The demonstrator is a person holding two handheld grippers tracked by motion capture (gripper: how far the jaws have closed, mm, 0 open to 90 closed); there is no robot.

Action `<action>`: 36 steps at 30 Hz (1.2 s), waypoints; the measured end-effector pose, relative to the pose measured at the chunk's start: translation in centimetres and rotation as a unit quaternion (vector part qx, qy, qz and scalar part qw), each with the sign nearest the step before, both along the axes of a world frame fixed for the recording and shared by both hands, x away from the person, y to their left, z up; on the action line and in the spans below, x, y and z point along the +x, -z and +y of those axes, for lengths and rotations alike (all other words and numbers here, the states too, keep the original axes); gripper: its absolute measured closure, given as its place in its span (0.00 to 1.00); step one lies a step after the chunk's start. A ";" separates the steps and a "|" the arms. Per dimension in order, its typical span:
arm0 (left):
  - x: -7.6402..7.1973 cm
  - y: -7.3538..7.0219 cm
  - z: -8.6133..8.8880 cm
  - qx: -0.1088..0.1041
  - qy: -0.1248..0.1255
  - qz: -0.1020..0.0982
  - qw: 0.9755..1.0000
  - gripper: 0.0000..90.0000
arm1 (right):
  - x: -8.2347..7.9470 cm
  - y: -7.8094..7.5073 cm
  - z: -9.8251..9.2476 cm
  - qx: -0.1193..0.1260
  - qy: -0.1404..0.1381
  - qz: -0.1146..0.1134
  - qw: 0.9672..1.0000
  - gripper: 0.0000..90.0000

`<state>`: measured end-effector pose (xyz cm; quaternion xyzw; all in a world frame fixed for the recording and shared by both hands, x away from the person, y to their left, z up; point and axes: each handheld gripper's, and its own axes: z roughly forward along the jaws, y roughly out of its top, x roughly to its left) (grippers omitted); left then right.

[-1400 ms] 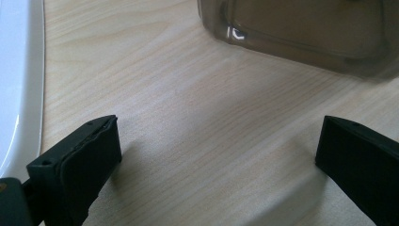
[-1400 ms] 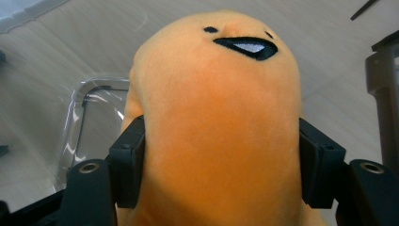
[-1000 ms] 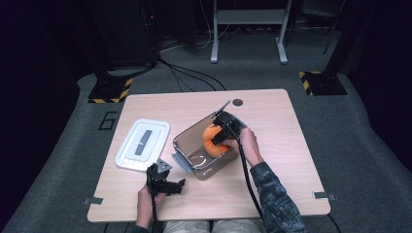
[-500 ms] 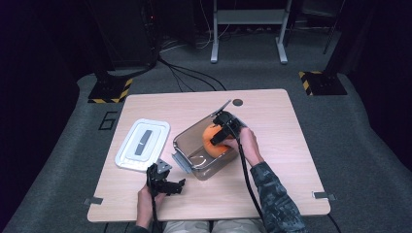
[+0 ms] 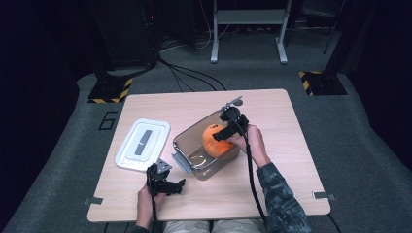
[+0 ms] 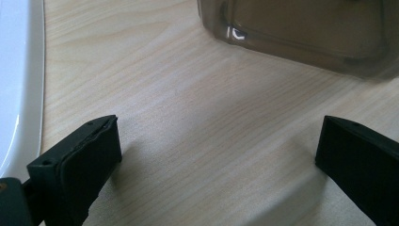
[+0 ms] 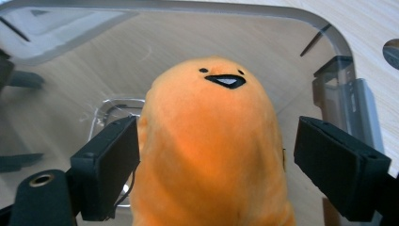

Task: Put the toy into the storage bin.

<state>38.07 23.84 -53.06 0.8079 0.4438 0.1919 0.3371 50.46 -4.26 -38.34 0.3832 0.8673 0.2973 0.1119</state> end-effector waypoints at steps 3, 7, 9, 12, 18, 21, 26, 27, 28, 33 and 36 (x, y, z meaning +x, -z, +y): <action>0.0 0.0 0.0 0.000 0.000 0.000 1.000 0.00 | -0.3 -0.3 -0.7 0.007 -0.001 -0.007 1.000 0.14; 0.0 0.0 0.0 0.000 0.001 0.000 1.000 0.00 | -1.0 -0.6 -2.0 0.023 -0.002 -0.020 1.000 0.11; 0.0 0.0 0.0 0.000 0.000 0.000 1.000 0.00 | -1.4 -0.7 -2.9 0.035 -0.002 -0.030 0.999 0.09; 0.0 0.0 0.0 0.000 0.000 0.000 1.000 0.00 | -2.1 -0.9 -4.1 0.043 0.001 -0.039 0.998 0.08; 0.0 0.0 0.0 0.000 0.000 0.000 1.000 0.00 | -3.4 -0.7 -7.0 0.058 0.013 -0.058 0.997 0.05; 0.0 0.0 0.0 0.000 0.000 0.000 1.000 0.00 | -3.9 -0.5 -8.7 0.069 0.025 -0.063 0.995 0.03; 0.0 0.0 0.0 0.000 0.000 0.000 1.000 0.00 | -4.5 0.2 -11.4 0.089 0.045 -0.068 0.993 0.01; 0.0 0.0 0.0 0.000 0.001 0.000 1.000 0.00 | -4.6 0.5 -12.1 0.093 0.049 -0.067 0.992 0.01; 0.0 0.0 0.0 0.000 0.000 0.000 1.000 0.00 | -4.7 0.7 -12.4 0.094 0.053 -0.065 0.992 0.01; 0.0 0.0 0.0 0.000 0.000 0.000 1.000 0.00 | -5.1 2.4 -14.5 0.099 0.074 -0.060 0.991 0.00; 0.0 0.0 0.0 0.000 0.000 0.000 1.000 0.00 | -5.3 4.1 -15.7 0.096 0.090 -0.054 0.990 0.00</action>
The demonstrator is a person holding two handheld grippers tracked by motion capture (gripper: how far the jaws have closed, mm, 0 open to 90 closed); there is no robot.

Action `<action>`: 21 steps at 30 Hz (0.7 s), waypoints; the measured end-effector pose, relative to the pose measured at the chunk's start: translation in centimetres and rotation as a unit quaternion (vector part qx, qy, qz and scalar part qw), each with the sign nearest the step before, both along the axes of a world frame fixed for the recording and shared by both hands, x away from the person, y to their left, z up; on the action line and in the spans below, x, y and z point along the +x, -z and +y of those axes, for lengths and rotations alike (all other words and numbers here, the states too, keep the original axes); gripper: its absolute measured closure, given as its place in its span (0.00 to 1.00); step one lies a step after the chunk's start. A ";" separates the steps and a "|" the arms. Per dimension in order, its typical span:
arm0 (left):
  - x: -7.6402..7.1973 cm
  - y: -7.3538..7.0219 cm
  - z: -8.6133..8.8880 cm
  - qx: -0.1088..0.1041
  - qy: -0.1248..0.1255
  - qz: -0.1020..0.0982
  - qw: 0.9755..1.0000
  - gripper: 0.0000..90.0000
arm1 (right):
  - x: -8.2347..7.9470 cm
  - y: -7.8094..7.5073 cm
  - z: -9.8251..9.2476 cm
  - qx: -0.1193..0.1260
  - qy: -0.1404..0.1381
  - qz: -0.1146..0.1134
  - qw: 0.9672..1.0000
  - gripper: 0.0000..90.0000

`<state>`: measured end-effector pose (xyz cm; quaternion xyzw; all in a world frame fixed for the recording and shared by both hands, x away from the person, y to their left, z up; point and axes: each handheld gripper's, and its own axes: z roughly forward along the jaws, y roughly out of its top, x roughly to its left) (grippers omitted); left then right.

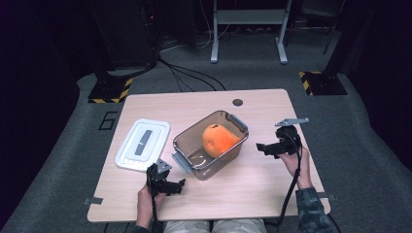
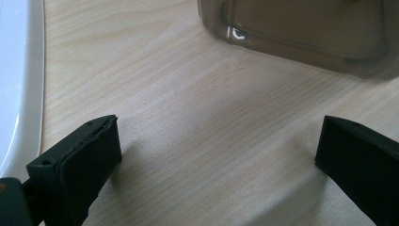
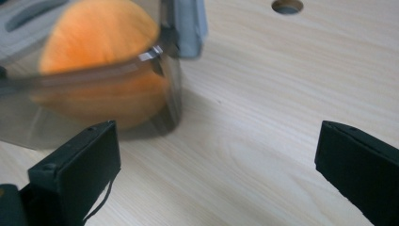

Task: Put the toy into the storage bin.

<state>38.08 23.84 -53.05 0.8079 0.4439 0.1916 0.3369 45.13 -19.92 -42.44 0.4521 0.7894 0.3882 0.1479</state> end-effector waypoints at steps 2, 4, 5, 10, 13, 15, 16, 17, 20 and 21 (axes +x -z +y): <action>0.0 0.0 0.0 0.000 0.000 0.000 1.000 0.00 | -0.1 1.0 -0.5 -0.001 0.011 0.008 1.000 0.00; 0.0 0.0 0.0 0.000 0.000 0.000 1.000 0.00 | -0.1 2.3 -1.0 -0.004 0.018 0.013 1.000 0.00; 0.0 0.0 0.0 0.000 0.000 0.000 1.000 0.00 | 0.0 3.2 -1.3 -0.005 0.023 0.018 1.000 0.00; 0.0 0.0 0.0 0.000 0.000 0.001 1.000 0.00 | -0.1 6.0 -2.0 -0.013 0.041 0.027 0.999 0.00; 0.0 0.0 0.0 0.000 0.000 0.001 1.000 0.00 | 0.1 7.7 -2.4 -0.027 0.064 0.042 0.997 0.00; 0.0 0.0 0.0 0.000 0.000 0.001 1.000 0.00 | 0.3 8.5 -2.8 -0.024 0.071 0.045 0.996 0.00; 0.0 0.0 0.0 0.000 0.000 0.001 1.000 0.00 | 0.4 8.9 -3.0 -0.025 0.075 0.044 0.996 0.00; 0.0 0.0 0.0 0.000 0.000 0.001 1.000 0.00 | 0.4 9.0 -3.0 -0.025 0.079 0.043 0.996 0.00; 0.0 0.0 0.0 0.000 0.000 0.001 1.000 0.00 | 0.5 9.4 -3.0 -0.030 0.091 0.043 0.994 0.00; 0.0 0.0 0.0 0.000 0.001 0.001 1.000 0.00 | 0.5 9.5 -2.9 -0.030 0.095 0.043 0.994 0.00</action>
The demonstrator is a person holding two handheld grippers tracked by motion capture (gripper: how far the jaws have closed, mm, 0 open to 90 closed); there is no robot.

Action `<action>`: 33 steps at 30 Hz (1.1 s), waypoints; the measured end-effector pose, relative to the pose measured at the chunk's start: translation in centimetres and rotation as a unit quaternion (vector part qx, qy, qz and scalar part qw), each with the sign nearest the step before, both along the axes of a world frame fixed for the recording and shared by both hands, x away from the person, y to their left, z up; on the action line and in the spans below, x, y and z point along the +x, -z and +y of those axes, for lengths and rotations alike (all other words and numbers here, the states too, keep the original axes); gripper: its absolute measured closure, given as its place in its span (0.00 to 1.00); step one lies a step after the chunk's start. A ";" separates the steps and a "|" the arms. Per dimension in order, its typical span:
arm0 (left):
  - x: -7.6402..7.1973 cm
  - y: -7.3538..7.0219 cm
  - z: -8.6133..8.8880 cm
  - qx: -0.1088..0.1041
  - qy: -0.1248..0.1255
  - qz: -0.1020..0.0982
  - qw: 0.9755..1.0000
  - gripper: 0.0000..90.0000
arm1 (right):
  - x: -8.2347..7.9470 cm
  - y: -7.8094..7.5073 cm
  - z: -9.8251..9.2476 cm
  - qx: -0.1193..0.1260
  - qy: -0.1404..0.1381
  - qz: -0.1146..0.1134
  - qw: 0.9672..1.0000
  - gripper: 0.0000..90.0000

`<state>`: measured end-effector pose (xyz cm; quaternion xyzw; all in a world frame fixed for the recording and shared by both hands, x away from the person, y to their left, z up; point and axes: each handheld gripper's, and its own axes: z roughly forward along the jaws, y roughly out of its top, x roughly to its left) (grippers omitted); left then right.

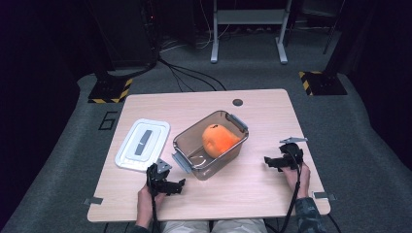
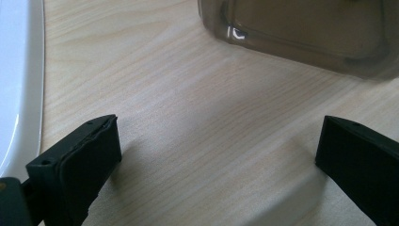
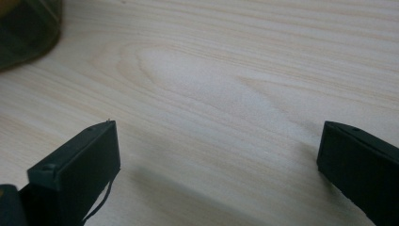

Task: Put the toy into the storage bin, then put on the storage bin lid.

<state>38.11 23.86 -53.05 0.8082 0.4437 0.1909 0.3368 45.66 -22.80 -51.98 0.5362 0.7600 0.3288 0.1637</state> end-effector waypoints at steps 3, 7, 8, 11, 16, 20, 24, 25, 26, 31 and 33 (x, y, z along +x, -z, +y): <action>0.0 0.0 0.0 0.000 0.000 0.000 1.000 0.00 | 0.0 0.3 0.3 -0.018 0.000 -0.013 1.000 0.00; 0.0 0.0 0.0 0.000 0.000 0.000 1.000 0.00 | 0.0 0.6 0.9 -0.041 -0.003 -0.027 0.999 0.00; 0.0 0.0 0.0 -0.001 -0.001 0.001 1.000 0.00 | -0.1 0.6 0.9 -0.042 -0.002 -0.031 0.999 0.00; 0.0 0.0 0.0 0.000 0.000 0.000 1.000 0.00 | -0.2 0.8 0.8 -0.038 -0.005 -0.038 0.999 0.00; -0.3 0.0 -0.1 -0.001 -0.017 0.003 1.000 0.00 | -0.3 0.9 0.8 -0.036 -0.004 -0.043 0.998 0.00; -0.6 -0.4 0.5 0.010 -0.018 0.024 0.999 0.00 | -0.3 0.9 0.8 -0.037 -0.003 -0.043 0.998 0.00; -0.9 -0.9 1.9 -0.008 -0.028 0.024 0.999 0.01 | -0.3 0.9 0.8 -0.039 -0.006 -0.047 0.998 0.00; -0.9 -1.0 2.1 -0.009 -0.030 0.022 0.999 0.01 | -0.3 0.9 0.8 -0.039 -0.006 -0.047 0.998 0.00; -1.0 -1.2 2.4 -0.006 -0.030 0.021 0.999 0.01 | -0.3 0.9 0.8 -0.039 -0.005 -0.046 0.998 0.00; -0.6 -2.2 4.6 -0.012 -0.062 0.000 0.998 0.01 | -0.3 0.9 0.8 -0.039 -0.005 -0.046 0.998 0.00; 0.0 -2.7 5.6 -0.017 -0.076 -0.009 0.997 0.02 | -0.3 0.9 0.8 -0.038 -0.006 -0.046 0.998 0.00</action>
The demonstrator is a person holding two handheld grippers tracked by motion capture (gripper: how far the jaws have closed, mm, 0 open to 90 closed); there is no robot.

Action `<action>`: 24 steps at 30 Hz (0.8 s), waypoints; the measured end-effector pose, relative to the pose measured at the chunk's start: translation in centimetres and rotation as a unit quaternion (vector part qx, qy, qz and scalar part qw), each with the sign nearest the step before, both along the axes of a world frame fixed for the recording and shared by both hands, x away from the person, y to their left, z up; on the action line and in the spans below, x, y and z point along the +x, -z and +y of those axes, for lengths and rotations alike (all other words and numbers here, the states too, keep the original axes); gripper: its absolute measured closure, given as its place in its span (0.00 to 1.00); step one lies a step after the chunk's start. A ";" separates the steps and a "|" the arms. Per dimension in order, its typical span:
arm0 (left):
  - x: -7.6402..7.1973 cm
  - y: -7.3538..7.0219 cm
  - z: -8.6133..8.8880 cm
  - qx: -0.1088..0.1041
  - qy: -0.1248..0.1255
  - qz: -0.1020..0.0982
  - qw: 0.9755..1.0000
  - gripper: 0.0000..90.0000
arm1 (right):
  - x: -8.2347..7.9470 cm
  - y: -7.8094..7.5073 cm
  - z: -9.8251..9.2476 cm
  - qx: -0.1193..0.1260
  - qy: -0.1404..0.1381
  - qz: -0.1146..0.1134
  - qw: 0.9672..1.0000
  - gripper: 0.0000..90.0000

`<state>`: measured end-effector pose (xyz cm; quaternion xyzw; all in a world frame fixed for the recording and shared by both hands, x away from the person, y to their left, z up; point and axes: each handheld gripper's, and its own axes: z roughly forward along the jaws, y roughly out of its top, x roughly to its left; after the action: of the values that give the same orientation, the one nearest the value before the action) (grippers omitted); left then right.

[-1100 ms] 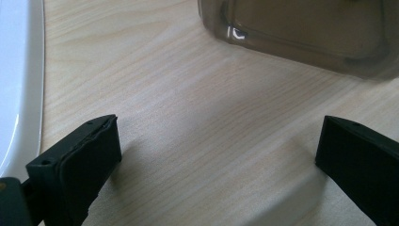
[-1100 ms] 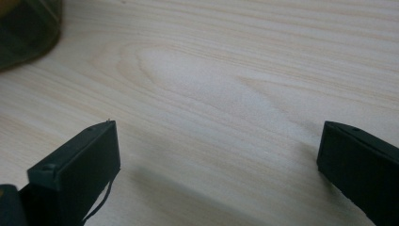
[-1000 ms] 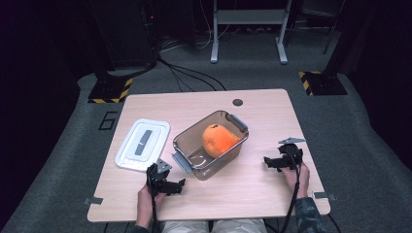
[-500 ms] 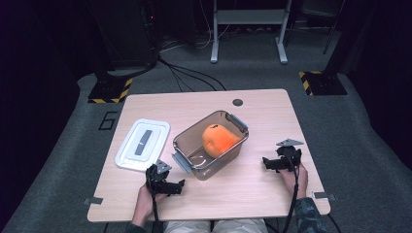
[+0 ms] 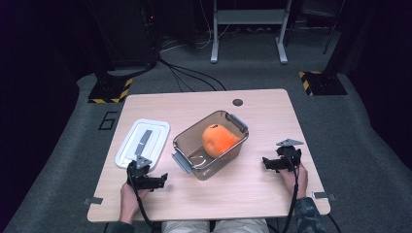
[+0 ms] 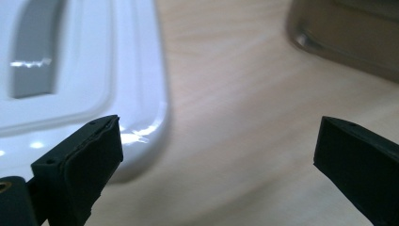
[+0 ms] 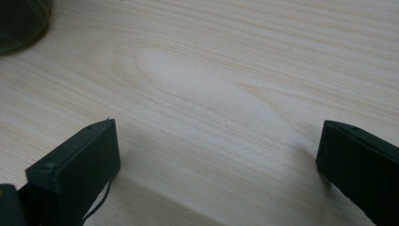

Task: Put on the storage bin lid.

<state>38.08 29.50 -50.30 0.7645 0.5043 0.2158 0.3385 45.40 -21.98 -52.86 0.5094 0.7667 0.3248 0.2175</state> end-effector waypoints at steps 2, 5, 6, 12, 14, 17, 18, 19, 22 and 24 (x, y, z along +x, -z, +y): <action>1.0 -0.6 1.4 -0.019 -0.012 0.000 1.000 0.02 | 0.0 0.0 0.0 0.000 0.000 0.000 1.000 0.00; 2.4 -1.3 2.8 -0.034 -0.027 -0.010 0.999 0.02 | 0.0 0.0 0.0 0.000 0.000 0.000 1.000 0.00; 2.8 -1.5 3.1 -0.033 -0.030 -0.011 0.999 0.02 | 0.0 0.0 0.0 0.000 0.000 0.000 1.000 0.00; 6.4 -2.2 4.9 -0.036 -0.059 -0.009 0.998 0.04 | 0.0 0.0 0.0 0.000 0.000 0.000 1.000 0.00; 7.5 -2.2 5.3 -0.039 -0.062 0.008 0.997 0.05 | 0.0 0.0 0.0 -0.001 0.000 0.000 1.000 0.00; 9.4 -1.9 5.8 -0.041 -0.077 0.025 0.996 0.05 | 0.0 0.0 0.1 0.001 0.001 0.003 1.000 0.00; 9.9 -1.7 5.8 -0.038 -0.079 0.030 0.996 0.05 | 0.0 0.0 0.0 0.001 0.001 0.003 1.000 0.00; 10.4 -1.6 5.8 -0.029 -0.084 0.036 0.995 0.05 | 0.0 0.0 0.0 0.001 0.001 0.002 1.000 0.00; 11.4 -1.1 5.6 -0.003 -0.093 0.041 0.995 0.05 | 0.0 0.0 0.0 0.000 0.000 0.002 1.000 0.00; 11.8 -0.7 5.5 0.002 -0.097 0.043 0.994 0.08 | 0.0 0.0 0.0 -0.001 -0.001 -0.001 1.000 0.00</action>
<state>49.90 35.02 -49.56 0.7210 0.5897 0.2157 0.2930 45.39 -21.97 -52.86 0.5078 0.7674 0.3250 0.2181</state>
